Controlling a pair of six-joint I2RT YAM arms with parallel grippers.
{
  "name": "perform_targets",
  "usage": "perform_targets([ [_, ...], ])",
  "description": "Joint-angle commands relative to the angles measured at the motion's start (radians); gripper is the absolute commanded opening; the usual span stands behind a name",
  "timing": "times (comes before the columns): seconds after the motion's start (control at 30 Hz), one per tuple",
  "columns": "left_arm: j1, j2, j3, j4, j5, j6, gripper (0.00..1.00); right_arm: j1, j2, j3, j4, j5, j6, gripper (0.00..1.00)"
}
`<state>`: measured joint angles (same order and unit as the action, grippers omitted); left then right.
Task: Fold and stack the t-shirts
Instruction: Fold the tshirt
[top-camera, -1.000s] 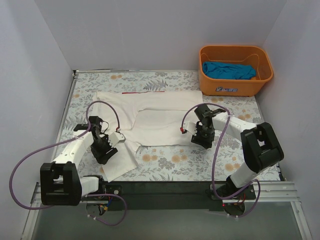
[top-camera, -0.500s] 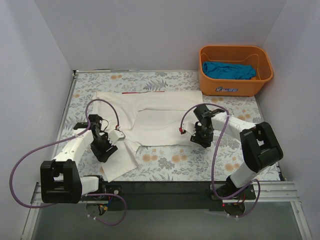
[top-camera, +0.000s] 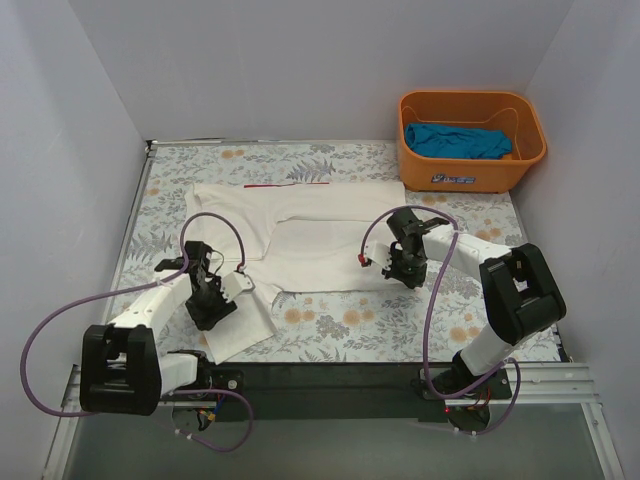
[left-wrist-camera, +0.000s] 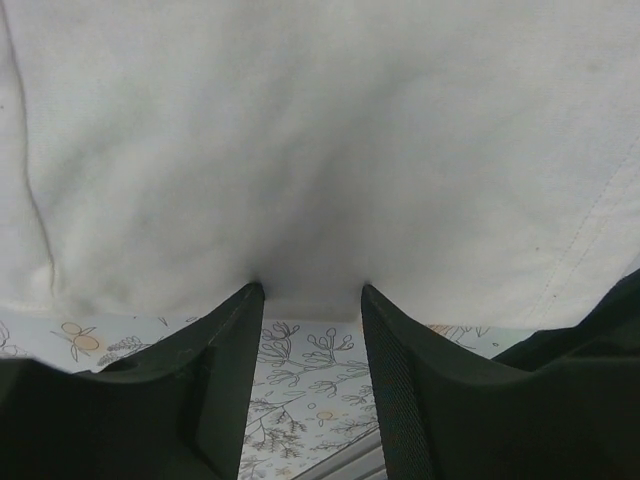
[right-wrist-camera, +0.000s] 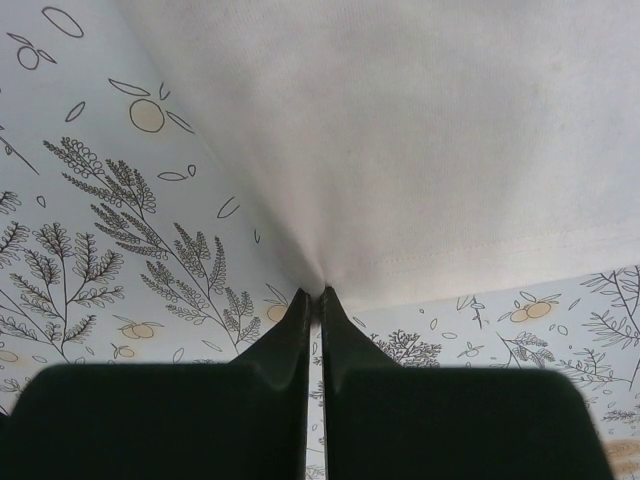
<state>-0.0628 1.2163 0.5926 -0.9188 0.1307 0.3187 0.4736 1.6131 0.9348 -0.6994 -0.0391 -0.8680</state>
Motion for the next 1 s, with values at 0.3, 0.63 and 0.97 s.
perform_targets([
  [0.3,-0.006,0.041,0.031,-0.007,-0.022,-0.038,0.0,0.005,-0.004,0.045,-0.04,-0.022,-0.002,0.01],
  [0.63,0.111,0.115,0.378,-0.268,0.076,-0.017,0.0,-0.035,-0.074,0.139,-0.15,-0.041,-0.034,0.01],
  [0.97,0.15,0.003,0.394,-0.411,0.072,0.085,0.0,-0.038,-0.179,0.059,-0.216,-0.045,-0.06,0.01],
])
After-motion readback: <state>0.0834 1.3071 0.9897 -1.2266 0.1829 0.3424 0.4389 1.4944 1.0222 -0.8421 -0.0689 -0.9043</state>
